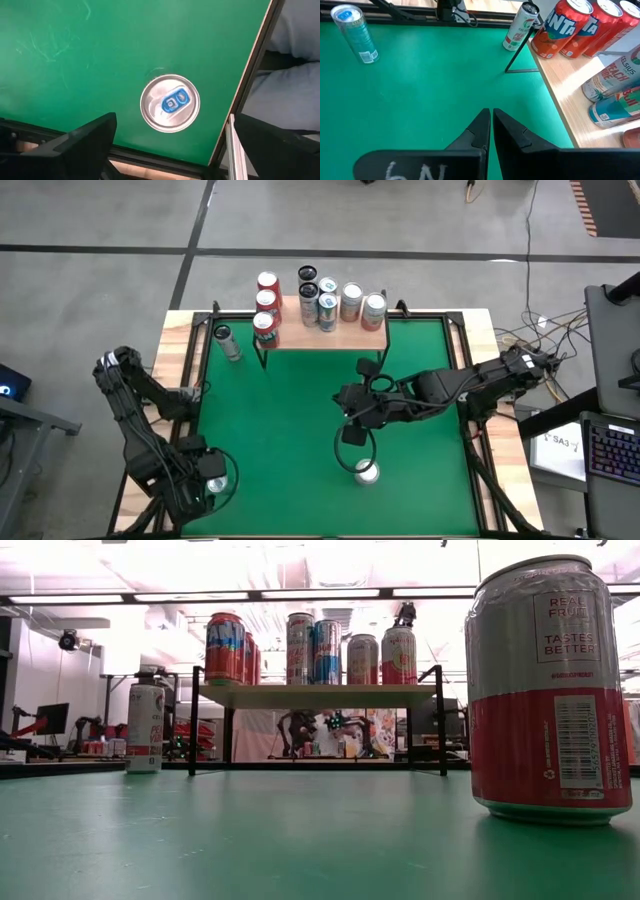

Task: Place canned beverage on shelf
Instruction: Put the blue soda can on the shelf aligned with other blue soda cans

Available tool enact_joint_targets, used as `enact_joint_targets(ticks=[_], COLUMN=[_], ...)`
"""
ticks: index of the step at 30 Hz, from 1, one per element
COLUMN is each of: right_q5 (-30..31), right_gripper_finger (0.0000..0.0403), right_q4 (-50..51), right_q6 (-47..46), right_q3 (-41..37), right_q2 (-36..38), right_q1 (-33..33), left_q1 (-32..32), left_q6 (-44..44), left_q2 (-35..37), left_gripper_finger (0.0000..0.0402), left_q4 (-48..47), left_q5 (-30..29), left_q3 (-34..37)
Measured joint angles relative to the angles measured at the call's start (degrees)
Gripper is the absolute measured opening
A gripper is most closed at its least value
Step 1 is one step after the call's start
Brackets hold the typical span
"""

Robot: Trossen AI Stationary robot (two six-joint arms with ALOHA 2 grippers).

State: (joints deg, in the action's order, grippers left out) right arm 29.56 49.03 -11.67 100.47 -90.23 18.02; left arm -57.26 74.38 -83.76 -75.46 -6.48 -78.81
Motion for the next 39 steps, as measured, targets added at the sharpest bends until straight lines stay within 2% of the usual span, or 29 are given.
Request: enact_joint_targets(ticks=[21,27,33,36,39], right_q5=[0.0,0.0,0.0,-0.5,-2.65], right_gripper_finger=[0.0013,0.0013,0.0013,0.0013,0.0013], right_q4=[0.07,0.06,0.06,-0.15,-2.3], right_q6=[0.31,0.31,0.28,0.18,-0.33], right_q3=[-0.07,-0.11,-0.34,-2.12,-5.59], right_q2=[-0.02,-0.02,0.0,0.07,0.08], right_q1=[-0.02,0.1,0.12,0.47,0.61], left_q1=[-0.01,-0.01,0.0,0.56,1.91], left_q6=[-2.88,-2.44,-1.12,-0.61,-0.28], left_q2=[-11.94,-14.47,-14.11,-13.25,-12.41], left_gripper_finger=[0.0381,0.033,0.0222,0.0218,0.0218], left_q4=[0.87,0.87,0.36,-0.85,-2.85], left_q5=[-1.5,-0.87,0.04,-0.46,-4.99], left_q3=[0.52,0.59,-0.07,-1.94,-4.4])
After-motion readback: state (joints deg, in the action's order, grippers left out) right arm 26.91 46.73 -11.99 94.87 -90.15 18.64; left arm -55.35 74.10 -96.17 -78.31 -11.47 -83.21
